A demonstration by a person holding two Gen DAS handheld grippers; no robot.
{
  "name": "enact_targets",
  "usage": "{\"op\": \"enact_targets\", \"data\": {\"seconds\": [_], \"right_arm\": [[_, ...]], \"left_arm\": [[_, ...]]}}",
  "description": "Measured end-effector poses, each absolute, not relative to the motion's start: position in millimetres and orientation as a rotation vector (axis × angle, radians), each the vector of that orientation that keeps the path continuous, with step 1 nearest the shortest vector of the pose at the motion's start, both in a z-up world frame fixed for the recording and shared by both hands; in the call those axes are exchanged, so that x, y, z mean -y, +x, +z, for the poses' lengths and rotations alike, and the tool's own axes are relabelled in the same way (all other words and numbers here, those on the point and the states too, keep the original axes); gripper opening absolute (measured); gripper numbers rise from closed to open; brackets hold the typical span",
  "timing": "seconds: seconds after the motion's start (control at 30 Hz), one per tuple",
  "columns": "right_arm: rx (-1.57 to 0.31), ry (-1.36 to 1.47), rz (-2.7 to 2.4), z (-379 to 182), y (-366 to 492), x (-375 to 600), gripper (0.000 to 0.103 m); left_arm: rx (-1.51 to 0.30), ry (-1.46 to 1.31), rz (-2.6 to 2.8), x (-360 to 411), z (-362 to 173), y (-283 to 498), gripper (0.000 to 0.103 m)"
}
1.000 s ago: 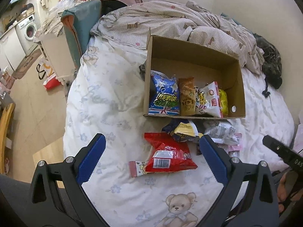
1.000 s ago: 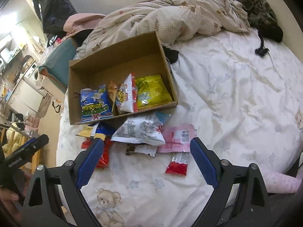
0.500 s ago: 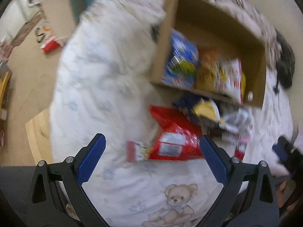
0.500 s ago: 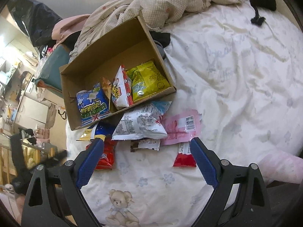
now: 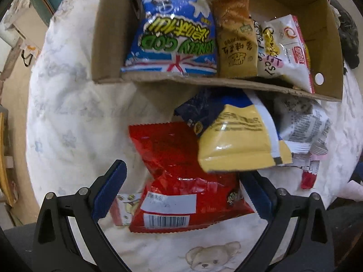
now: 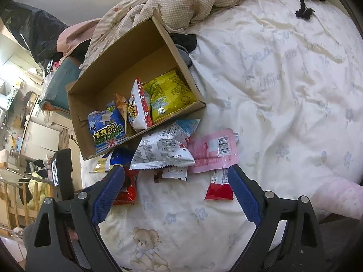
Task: Organize snacks
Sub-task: 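Grasp the red chip bag with the left tool while the right grasps the white-red bar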
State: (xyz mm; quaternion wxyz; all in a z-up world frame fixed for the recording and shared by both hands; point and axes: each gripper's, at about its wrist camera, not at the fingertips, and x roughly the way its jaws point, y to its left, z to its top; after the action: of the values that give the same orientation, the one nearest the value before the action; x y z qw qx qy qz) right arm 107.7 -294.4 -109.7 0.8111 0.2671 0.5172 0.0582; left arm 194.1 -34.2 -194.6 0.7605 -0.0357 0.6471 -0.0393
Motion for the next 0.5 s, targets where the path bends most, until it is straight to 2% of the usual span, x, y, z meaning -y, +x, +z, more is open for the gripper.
{"op": "enact_targets", "data": {"seconds": [0.03, 0.1, 0.17, 0.2, 0.23, 0.5], "right_arm": [[-1.105, 0.575, 0.124, -110, 108, 295, 0.095], [-1.109, 0.584, 0.128, -111, 109, 295, 0.095], [-1.113, 0.59, 0.129, -111, 111, 295, 0.095], [-1.114, 0.59, 0.13, -112, 111, 295, 0.095], [-1.115, 0.59, 0.131, -112, 111, 294, 0.095], [-1.094, 0.611, 0.112, -109, 107, 301, 0.095]], "left_arm": [[-1.41, -0.081, -0.095, 35, -195, 193, 0.086], [-1.416, -0.095, -0.141, 39, -194, 190, 0.074], [-1.407, -0.087, -0.14, 41, -190, 186, 0.07], [-1.403, -0.087, -0.142, 41, -188, 183, 0.063], [-1.408, -0.099, -0.145, 39, -186, 180, 0.06], [-1.409, -0.186, -0.159, 22, -152, 147, 0.051]]}}
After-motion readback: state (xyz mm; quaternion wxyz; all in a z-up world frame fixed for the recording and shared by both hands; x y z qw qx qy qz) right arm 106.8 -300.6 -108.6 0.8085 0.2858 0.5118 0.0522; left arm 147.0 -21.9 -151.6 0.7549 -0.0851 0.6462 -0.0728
